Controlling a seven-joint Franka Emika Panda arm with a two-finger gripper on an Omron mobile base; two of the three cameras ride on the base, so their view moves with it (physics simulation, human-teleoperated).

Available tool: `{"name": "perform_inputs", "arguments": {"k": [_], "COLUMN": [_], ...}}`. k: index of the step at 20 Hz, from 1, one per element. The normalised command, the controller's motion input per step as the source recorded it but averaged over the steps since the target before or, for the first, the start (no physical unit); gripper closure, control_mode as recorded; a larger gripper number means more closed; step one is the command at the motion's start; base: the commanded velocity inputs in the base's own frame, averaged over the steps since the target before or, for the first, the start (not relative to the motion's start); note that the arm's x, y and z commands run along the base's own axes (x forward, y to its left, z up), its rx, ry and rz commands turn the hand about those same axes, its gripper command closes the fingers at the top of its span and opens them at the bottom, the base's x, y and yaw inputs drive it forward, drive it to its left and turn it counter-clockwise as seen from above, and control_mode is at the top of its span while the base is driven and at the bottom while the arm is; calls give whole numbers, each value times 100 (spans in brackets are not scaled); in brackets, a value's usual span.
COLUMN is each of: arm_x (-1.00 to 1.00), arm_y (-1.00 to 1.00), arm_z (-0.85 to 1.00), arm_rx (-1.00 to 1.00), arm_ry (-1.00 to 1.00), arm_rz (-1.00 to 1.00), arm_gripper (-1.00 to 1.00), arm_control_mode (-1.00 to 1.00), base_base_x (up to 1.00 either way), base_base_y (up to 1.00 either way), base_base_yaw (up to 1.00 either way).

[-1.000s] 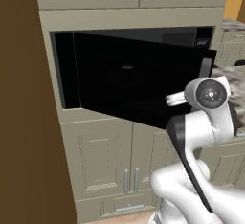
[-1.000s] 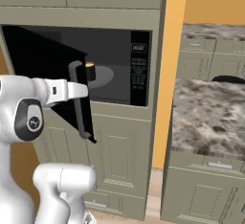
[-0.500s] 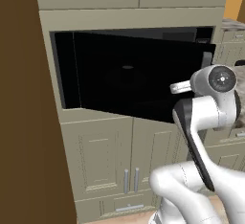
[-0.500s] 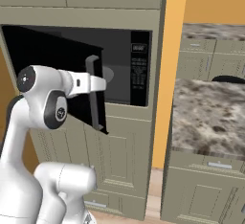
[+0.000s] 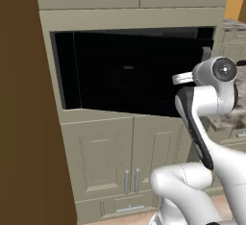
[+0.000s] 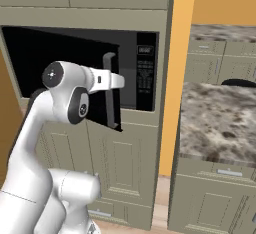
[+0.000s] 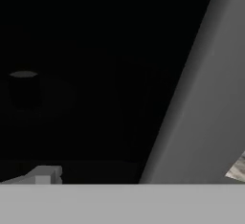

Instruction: Pick the mug from the counter and place it inside the microwave. Then close the microwave.

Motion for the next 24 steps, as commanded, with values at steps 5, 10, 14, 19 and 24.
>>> {"name": "perform_inputs", "arguments": {"k": [5, 10, 14, 19, 24], "arm_x": [61, 56, 53, 55, 56], "arm_y": [0, 0, 0, 0, 0], "arm_z": [0, 0, 0, 0, 0], "arm_rx": [3, 2, 3, 3, 3], "arm_ry": [0, 0, 0, 0, 0], "arm_rz": [0, 0, 0, 0, 0], "arm_gripper": [-100, -100, -100, -100, -100], "arm_control_mode": [-100, -100, -100, -100, -100], "base_base_x": [0, 0, 0, 0, 0], "base_base_y": [0, 0, 0, 0, 0], "base_base_yaw": [0, 0, 0, 0, 0]}}
